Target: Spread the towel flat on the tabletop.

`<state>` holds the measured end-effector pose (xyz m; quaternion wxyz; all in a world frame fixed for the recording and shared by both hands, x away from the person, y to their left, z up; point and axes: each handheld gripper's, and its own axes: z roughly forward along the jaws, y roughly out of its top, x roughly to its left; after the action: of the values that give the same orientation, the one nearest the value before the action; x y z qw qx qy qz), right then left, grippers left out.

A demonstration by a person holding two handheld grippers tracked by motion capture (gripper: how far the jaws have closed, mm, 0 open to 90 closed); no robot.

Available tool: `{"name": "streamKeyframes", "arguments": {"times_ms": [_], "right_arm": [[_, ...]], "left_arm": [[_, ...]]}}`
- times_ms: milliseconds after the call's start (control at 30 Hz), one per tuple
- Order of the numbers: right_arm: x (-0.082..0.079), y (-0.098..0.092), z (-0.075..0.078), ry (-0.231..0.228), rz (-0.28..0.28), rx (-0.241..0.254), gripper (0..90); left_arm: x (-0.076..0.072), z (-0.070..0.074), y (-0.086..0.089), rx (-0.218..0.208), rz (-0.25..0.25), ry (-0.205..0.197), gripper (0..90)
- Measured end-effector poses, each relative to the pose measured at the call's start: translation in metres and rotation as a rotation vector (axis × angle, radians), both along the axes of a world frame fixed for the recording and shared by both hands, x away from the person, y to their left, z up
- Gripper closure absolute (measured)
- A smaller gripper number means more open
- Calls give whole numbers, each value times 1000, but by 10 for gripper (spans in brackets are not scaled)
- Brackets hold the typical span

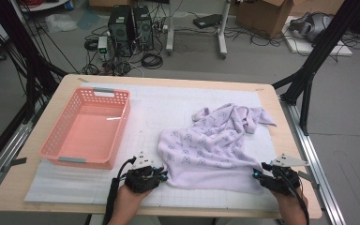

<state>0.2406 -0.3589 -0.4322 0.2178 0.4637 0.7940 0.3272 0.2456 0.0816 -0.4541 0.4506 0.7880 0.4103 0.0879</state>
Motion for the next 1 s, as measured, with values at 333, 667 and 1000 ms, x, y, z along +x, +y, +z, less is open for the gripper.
{"name": "streamKeyframes", "arguments": {"times_ms": [333, 667, 1000], "right_arm": [[-8, 8, -2, 104, 100, 11, 856], [-50, -10, 10, 198, 99, -27, 863], [-32, -14, 17, 72, 19, 98, 532]], "left_arm": [[-46, 7, 36, -15, 35, 26, 863], [-62, 7, 41, -123, -93, 20, 648], [18, 7, 18, -67, 42, 15, 439]]}}
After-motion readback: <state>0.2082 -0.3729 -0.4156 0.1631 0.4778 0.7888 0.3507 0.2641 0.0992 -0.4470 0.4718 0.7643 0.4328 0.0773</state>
